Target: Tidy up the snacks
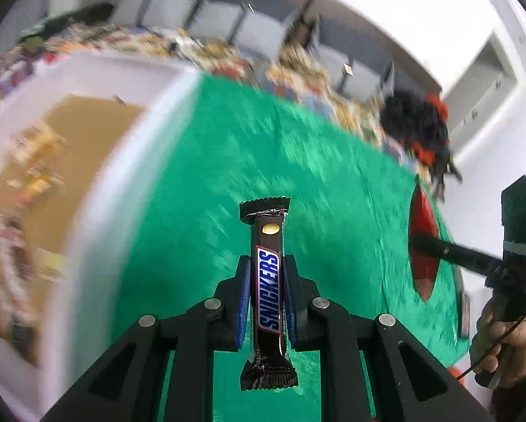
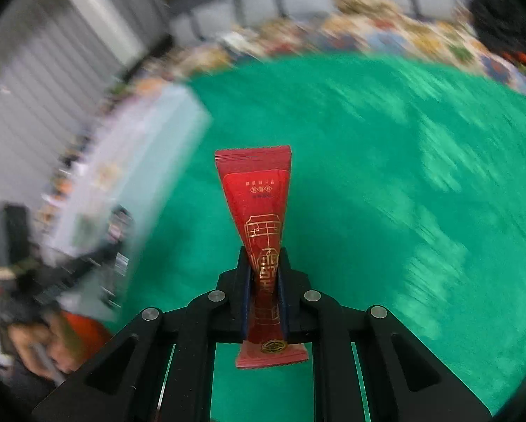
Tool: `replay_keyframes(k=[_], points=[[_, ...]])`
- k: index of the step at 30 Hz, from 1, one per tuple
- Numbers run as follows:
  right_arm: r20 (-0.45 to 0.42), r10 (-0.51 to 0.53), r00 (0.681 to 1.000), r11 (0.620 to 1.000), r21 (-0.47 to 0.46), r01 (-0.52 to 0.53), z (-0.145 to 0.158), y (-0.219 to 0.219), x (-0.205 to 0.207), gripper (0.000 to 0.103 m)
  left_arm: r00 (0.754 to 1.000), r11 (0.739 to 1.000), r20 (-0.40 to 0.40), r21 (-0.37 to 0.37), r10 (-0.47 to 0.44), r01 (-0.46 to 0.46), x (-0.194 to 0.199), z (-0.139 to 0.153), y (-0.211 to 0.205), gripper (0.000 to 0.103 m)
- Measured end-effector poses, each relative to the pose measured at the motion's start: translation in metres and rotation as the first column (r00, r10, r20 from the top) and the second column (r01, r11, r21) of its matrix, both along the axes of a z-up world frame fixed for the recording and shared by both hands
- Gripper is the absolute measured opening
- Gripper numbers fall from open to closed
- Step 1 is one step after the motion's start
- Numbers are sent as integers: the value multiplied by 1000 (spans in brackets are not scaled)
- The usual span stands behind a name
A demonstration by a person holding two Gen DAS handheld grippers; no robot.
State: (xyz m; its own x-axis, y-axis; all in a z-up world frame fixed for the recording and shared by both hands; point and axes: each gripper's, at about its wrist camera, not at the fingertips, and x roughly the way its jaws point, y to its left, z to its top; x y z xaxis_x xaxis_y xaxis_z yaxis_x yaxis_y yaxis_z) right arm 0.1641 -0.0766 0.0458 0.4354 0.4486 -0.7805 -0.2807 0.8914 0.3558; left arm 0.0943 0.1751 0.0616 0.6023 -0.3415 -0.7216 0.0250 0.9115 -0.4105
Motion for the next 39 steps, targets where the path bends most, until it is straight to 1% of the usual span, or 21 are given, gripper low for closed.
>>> replay_keyframes(k=[3,5,8,11,12,13,14,15,16,18,20,22,24,25,27,28,29,31,33,36,39], points=[[77,80,994,991,99,-88,44,63,9,14,993,992,42,54,112,-114,-6,24,57,17],[108,145,984,977,141,-160,63,113,16,14,981,976,38,104,190,-193,-8,27,92,17],[130,244,961,954,144,-262,73,188,21,14,955,938,5,187,296,-292,-11,16,141,17],[120,326,938,930,136,-341,63,255,19,19,937,905,-29,271,348,-327,-20,-4,170,17],[117,333,936,929,129,-346,58,268,18,20,928,890,-39,302,370,-342,-23,-12,176,26],[117,336,935,931,111,-348,49,284,21,37,922,880,-49,321,384,-350,-25,-18,181,44],[117,338,934,932,97,-350,41,296,23,62,916,872,-56,334,397,-357,-28,-22,183,56],[119,334,935,936,74,-343,34,307,24,66,909,862,-53,345,413,-372,-32,-25,186,75],[128,321,938,942,55,-330,32,310,23,66,903,850,-28,353,428,-392,-41,-25,187,81],[155,305,940,949,31,-313,34,306,21,66,898,829,34,370,438,-419,-62,-19,185,82],[203,309,929,949,0,-316,40,299,12,66,900,817,64,394,432,-421,-68,-13,182,86],[259,311,914,950,-41,-311,49,292,3,67,897,792,113,430,428,-433,-70,-4,177,90],[350,295,889,954,-47,-298,65,280,-11,72,885,752,176,472,431,-460,-71,10,171,96],[397,275,876,959,-44,-281,71,274,-16,81,877,736,206,479,435,-478,-74,16,167,103],[493,220,842,972,-40,-230,83,264,-32,90,847,703,277,474,454,-531,-84,32,160,103],[519,206,830,975,-35,-220,84,261,-37,91,843,702,284,467,458,-538,-85,36,160,103],[504,218,836,972,-30,-235,83,262,-37,91,842,709,282,454,459,-539,-88,41,159,103],[321,321,891,943,-27,-330,69,276,-19,90,843,736,256,410,474,-538,-89,46,163,103],[211,342,916,937,-9,-348,57,281,-9,90,836,746,227,377,499,-548,-90,48,167,103],[235,331,914,944,-83,-320,51,288,-14,90,812,717,215,386,542,-580,-95,48,169,103],[247,332,910,942,-139,-305,50,292,-21,90,801,684,231,425,552,-593,-97,48,170,103]])
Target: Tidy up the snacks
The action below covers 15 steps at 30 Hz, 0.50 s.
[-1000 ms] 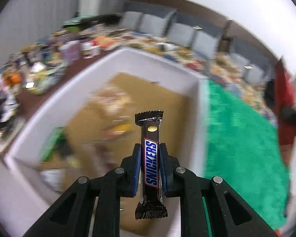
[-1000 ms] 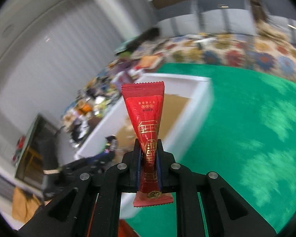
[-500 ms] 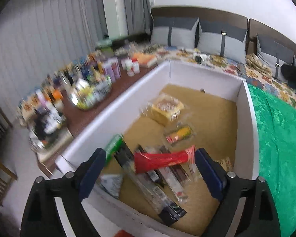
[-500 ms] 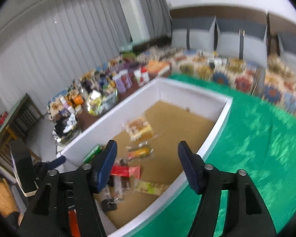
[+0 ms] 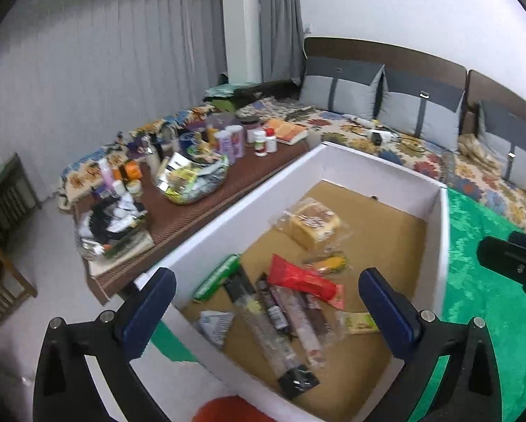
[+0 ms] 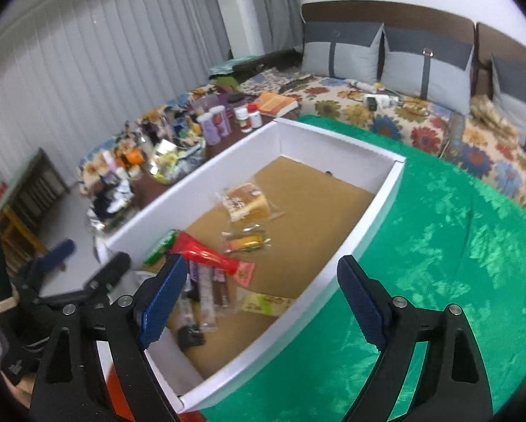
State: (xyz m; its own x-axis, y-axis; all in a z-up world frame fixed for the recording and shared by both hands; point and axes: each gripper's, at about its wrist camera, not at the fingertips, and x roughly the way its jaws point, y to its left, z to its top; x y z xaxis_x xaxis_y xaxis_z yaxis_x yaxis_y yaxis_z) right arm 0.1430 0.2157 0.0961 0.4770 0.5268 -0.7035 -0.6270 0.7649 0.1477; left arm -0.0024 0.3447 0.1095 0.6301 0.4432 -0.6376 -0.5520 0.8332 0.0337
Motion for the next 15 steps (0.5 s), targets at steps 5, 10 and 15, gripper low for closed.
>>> replay_keyframes(k=[5,10,15], points=[[34,-2,999,999,-43,4,4,5,-7,90,1000,1000,-17,-19,-24,23,-2,-3,5,103],[35,15,999,998,-63,-13,-1,14,-12,90,998,998,-40,-48,-47,45,-3,-7,10,103],[24,32,999,996,-85,-29,-9,19,-15,90,999,999,-24,-25,-47,46,-6,-4,10,103]])
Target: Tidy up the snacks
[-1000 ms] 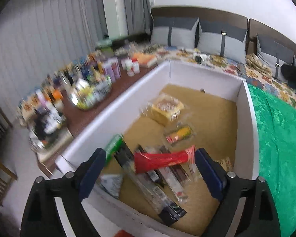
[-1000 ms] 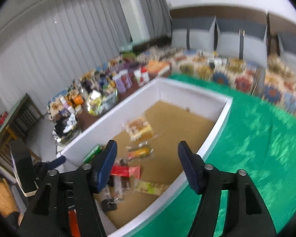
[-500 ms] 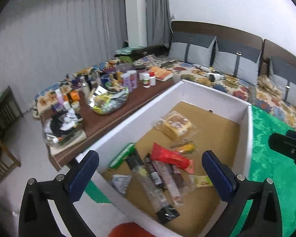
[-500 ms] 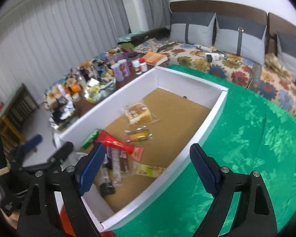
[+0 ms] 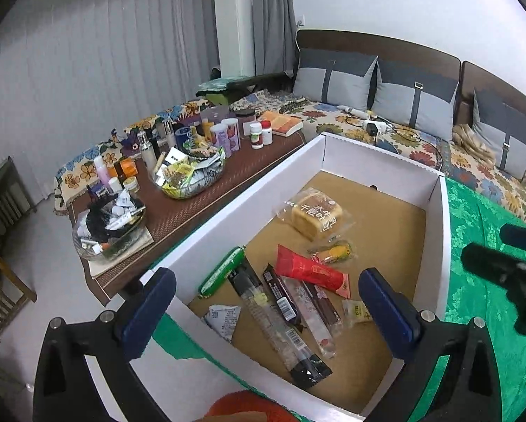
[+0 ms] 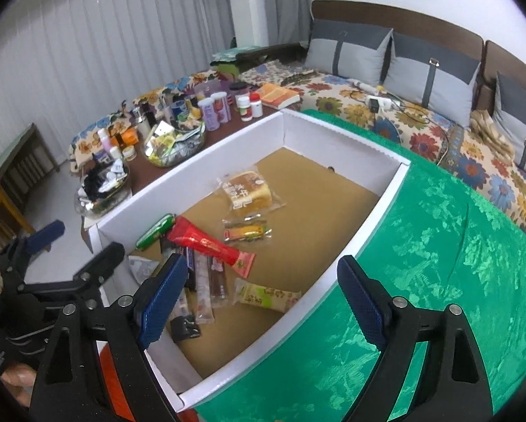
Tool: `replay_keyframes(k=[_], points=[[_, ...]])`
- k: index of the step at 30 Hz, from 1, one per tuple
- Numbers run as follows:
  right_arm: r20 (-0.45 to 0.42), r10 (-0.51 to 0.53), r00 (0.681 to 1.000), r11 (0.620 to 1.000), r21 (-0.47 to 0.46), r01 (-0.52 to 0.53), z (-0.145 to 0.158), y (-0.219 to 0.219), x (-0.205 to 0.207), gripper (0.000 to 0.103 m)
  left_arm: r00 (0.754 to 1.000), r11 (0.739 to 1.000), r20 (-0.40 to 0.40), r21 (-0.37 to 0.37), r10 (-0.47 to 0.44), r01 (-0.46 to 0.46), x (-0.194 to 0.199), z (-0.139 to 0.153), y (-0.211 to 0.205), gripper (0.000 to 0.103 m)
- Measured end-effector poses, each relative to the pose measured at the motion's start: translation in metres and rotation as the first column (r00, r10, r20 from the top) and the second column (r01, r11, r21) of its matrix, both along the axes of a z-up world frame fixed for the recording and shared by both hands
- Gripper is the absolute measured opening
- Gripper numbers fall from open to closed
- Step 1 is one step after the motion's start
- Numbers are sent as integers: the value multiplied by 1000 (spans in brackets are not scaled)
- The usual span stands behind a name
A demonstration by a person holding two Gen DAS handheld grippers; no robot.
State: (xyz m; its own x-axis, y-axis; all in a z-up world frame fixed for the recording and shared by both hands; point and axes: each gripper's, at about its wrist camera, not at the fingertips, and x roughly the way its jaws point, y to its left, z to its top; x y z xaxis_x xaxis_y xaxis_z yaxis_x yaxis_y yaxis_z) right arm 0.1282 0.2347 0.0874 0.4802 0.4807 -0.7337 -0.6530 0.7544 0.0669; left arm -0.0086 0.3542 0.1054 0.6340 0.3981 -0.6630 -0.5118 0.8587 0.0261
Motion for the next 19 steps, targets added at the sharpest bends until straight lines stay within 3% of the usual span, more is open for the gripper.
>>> replay_keyframes(k=[13,19], points=[[34,42,999,998,-53,-40,-4,12,-9,90,1000,1000,-16,6,6,-6,0,-7,0,103],[22,38,999,998,-49,-37,-6,11,-8,90,999,998,-14,-37,47,-48,-3,-8,7,103]])
